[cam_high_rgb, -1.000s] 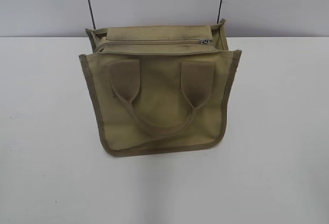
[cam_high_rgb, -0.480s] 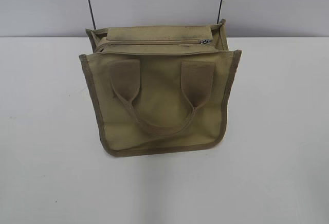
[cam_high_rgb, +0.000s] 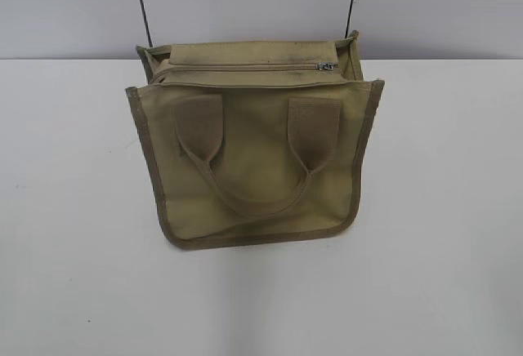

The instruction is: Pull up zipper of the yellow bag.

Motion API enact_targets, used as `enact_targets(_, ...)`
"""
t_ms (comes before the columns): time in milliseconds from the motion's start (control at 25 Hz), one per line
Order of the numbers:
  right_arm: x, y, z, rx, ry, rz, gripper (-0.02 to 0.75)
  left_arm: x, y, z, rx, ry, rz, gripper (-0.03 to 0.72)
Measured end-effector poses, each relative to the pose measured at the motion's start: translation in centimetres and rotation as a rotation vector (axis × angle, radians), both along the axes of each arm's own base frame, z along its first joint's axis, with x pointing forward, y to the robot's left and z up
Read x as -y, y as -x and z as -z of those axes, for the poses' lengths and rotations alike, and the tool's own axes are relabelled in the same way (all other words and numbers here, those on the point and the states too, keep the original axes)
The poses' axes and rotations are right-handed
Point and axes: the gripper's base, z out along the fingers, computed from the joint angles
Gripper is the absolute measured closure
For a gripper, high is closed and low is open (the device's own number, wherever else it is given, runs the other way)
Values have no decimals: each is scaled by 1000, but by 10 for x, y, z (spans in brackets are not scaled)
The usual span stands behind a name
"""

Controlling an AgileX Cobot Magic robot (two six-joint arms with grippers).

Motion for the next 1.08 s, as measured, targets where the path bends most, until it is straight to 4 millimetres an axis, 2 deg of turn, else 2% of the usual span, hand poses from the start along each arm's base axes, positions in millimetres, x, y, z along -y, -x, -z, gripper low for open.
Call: enact_targets(1080,0,0,0,0,0,0,202,2,0,0,1,-22,34,286)
